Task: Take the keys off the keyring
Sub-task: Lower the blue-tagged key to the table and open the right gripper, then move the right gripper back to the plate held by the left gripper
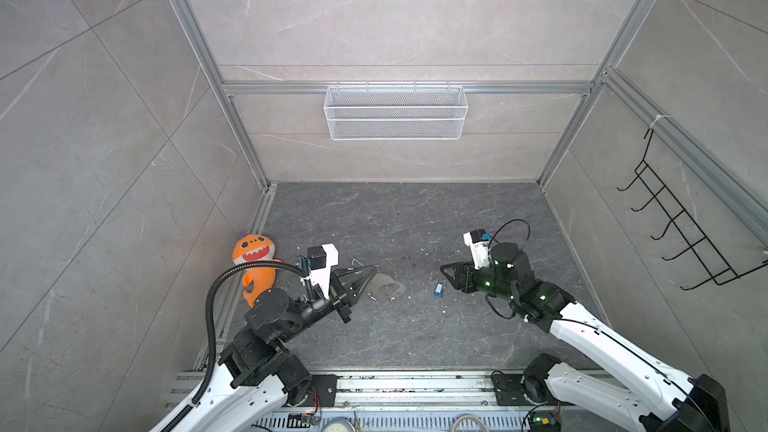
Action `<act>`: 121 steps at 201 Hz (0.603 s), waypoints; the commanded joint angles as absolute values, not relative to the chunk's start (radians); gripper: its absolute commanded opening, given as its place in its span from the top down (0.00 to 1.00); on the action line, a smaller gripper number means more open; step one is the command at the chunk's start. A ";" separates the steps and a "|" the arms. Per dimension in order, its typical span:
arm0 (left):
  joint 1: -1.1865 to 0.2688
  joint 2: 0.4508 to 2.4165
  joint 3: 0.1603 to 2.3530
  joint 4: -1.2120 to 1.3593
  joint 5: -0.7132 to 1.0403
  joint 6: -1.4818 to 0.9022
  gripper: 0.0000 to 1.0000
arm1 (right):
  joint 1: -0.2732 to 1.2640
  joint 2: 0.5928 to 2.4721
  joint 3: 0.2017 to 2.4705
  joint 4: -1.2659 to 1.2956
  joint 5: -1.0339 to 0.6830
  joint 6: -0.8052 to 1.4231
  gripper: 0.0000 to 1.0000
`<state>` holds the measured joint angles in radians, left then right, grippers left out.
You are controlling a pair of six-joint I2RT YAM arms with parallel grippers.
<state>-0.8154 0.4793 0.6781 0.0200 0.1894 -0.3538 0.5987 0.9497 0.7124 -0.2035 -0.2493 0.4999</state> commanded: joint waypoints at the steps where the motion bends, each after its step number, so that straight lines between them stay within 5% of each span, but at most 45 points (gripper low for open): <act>1: -0.813 0.492 0.744 0.057 0.181 -0.385 1.00 | 0.603 0.936 0.697 -0.101 -0.413 0.470 0.46; 58: -0.813 0.521 0.792 0.082 0.201 -0.380 1.00 | 0.729 0.982 0.676 0.019 -0.538 0.408 0.46; 121: -0.813 0.570 0.827 0.083 -0.005 -0.481 1.00 | 0.969 0.994 0.586 0.246 -0.269 0.369 0.46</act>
<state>-0.8154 0.5514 0.7742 0.0280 0.1040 -0.4171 0.9272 0.9901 0.6193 0.1036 -0.3882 0.3977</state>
